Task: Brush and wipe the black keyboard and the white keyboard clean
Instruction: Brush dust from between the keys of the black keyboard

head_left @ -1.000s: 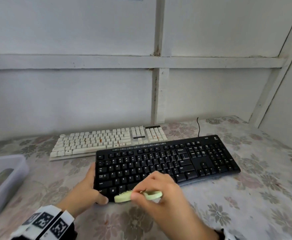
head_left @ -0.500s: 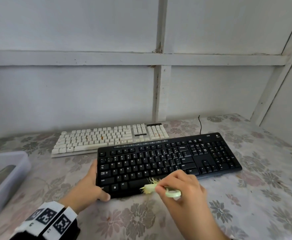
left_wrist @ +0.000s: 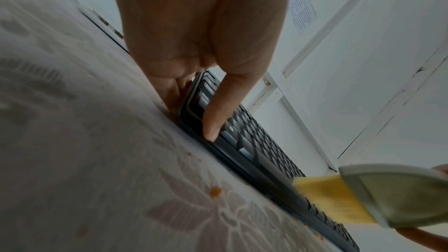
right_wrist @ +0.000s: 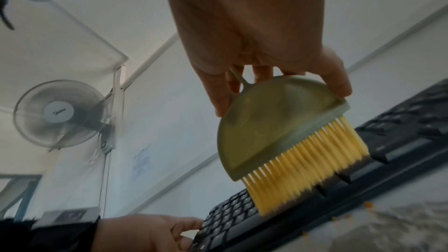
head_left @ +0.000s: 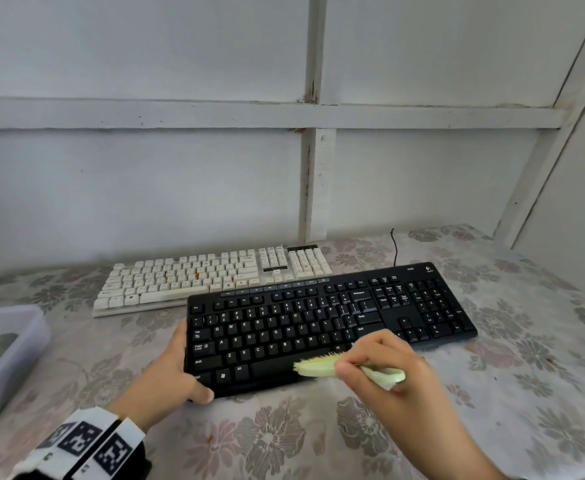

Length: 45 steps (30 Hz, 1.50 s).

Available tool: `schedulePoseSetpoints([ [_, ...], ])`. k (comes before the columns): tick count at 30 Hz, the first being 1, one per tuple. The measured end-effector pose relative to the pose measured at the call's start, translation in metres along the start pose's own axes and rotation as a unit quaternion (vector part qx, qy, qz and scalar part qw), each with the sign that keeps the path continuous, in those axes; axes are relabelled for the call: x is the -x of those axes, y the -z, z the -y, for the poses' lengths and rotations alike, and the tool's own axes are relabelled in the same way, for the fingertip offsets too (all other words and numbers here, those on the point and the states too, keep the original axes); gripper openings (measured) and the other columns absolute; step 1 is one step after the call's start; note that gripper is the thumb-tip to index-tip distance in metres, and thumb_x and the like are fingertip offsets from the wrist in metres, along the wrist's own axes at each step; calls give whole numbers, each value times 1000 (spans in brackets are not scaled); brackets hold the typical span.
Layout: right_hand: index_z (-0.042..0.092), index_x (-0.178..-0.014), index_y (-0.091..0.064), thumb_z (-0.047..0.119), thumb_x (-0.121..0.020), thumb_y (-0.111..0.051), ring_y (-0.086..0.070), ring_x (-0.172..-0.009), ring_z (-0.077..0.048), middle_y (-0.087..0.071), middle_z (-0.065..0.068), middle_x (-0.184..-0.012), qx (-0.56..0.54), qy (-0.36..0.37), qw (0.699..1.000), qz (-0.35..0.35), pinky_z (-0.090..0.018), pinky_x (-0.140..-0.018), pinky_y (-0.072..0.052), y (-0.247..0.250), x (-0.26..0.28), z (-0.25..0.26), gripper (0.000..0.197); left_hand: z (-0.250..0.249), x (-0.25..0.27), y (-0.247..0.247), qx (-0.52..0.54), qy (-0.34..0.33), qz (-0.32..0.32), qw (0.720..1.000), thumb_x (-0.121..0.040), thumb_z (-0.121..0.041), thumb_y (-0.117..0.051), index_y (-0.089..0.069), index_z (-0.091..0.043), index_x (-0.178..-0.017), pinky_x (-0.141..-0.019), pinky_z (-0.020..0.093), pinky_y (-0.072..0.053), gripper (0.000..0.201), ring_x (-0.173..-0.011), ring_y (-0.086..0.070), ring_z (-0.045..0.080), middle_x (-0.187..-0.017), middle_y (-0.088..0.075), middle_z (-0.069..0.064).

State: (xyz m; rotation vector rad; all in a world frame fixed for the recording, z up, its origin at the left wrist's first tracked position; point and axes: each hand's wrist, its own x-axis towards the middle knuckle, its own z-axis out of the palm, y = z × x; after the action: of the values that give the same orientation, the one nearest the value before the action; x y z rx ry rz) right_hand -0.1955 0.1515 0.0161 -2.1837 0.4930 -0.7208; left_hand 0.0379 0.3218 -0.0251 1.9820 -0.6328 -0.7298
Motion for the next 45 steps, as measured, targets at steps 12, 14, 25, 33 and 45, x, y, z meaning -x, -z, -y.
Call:
schedulePoseSetpoints([
  [12,28,-63,-68,12,-79,-70,-57,-85,-8,-60,11,-86,-60,-45,997,-32,-9,-61,-41,40,-6,-15,23,-3,0,0,8,20,-3,1000,-56,12,-70,-12,-47,-142,-89,45,-51,119,-97,-64,23,-111,-63,-1],
  [14,31,-65,-68,14,-81,-69,-57,-87,-7,-60,13,-88,-44,-43,998,-16,-11,-63,-42,39,-6,-20,23,-1,0,1,10,18,2,1000,-47,1,-70,-14,-51,-139,-91,49,-50,119,-95,-66,23,-113,-64,-3],
  [25,34,-74,-67,56,-73,-65,-54,-91,-10,-57,12,-95,22,-27,999,-34,-18,-64,-43,69,-9,-45,23,-2,0,1,21,21,16,999,-51,6,-67,-16,-49,-139,-91,46,-49,116,-95,-65,23,-112,-63,-1],
  [33,31,-70,-69,26,-77,-69,-57,-88,-5,-58,13,-92,39,-45,996,-69,-7,-68,-41,104,-22,-65,8,5,-6,3,36,26,14,999,-41,-2,-68,-15,-50,-140,-90,49,-50,122,-94,-67,25,-116,-64,1],
  [45,30,-69,-70,31,-77,-73,-57,-81,-4,-59,14,-89,51,-77,991,-96,-6,-63,-40,144,-32,-89,9,11,-14,1,56,2,1,998,-38,6,-63,-32,-56,-123,-78,49,-50,109,-91,-64,37,-103,-66,14],
])
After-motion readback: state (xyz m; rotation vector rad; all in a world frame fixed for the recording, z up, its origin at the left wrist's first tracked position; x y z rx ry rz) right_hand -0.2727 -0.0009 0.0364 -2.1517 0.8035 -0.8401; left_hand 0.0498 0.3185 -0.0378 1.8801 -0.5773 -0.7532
